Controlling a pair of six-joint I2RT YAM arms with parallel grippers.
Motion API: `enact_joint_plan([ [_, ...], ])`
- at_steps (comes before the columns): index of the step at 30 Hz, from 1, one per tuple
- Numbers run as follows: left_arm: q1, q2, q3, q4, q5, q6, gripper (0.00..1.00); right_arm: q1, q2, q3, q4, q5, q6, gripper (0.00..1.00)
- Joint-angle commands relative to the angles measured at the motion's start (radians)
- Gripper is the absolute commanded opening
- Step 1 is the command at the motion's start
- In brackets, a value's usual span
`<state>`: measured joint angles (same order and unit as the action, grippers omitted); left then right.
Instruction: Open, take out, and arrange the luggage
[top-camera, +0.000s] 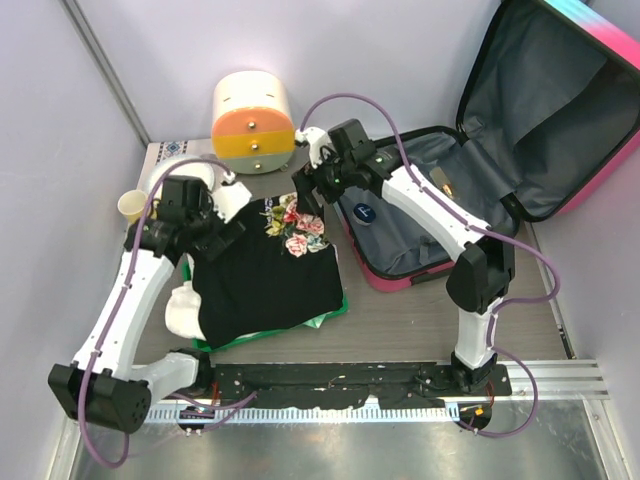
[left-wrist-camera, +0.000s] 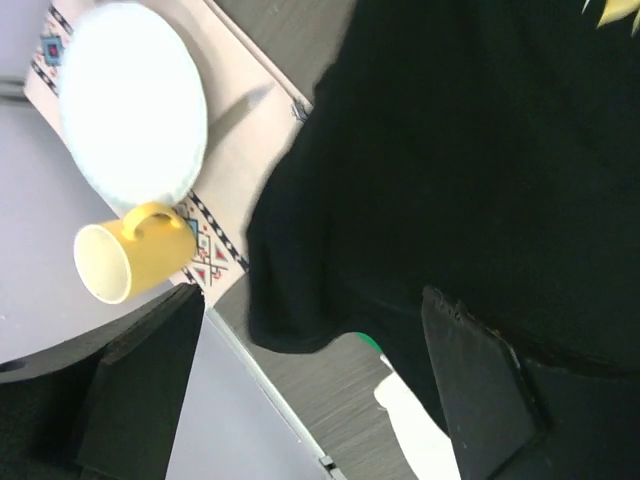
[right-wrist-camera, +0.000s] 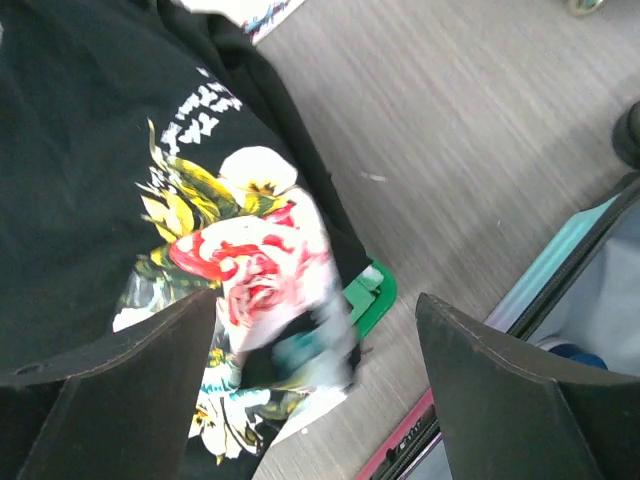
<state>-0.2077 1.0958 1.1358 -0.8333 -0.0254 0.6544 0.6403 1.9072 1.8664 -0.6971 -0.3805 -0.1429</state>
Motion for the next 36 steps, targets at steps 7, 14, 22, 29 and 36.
enact_joint_plan([
  [7,-0.074,0.248,0.596,-0.446,0.367,-0.183,1.00,-0.234,-0.154,0.106,-0.041,-0.129,0.129,0.88],
  [14,-0.354,0.295,0.447,-0.360,0.315,-0.317,1.00,-0.401,-0.292,-0.050,-0.090,-0.245,0.108,0.88],
  [22,-0.386,0.331,0.047,-0.314,0.138,-0.087,0.99,-0.424,-0.392,-0.188,-0.093,-0.273,0.082,0.88],
  [29,-0.325,0.280,-0.226,-0.175,-0.005,0.207,1.00,-0.424,-0.369,-0.194,-0.079,-0.302,0.098,0.88],
  [36,-0.101,0.271,-0.225,-0.234,-0.015,0.470,1.00,-0.422,-0.353,-0.187,-0.084,-0.314,0.103,0.88],
])
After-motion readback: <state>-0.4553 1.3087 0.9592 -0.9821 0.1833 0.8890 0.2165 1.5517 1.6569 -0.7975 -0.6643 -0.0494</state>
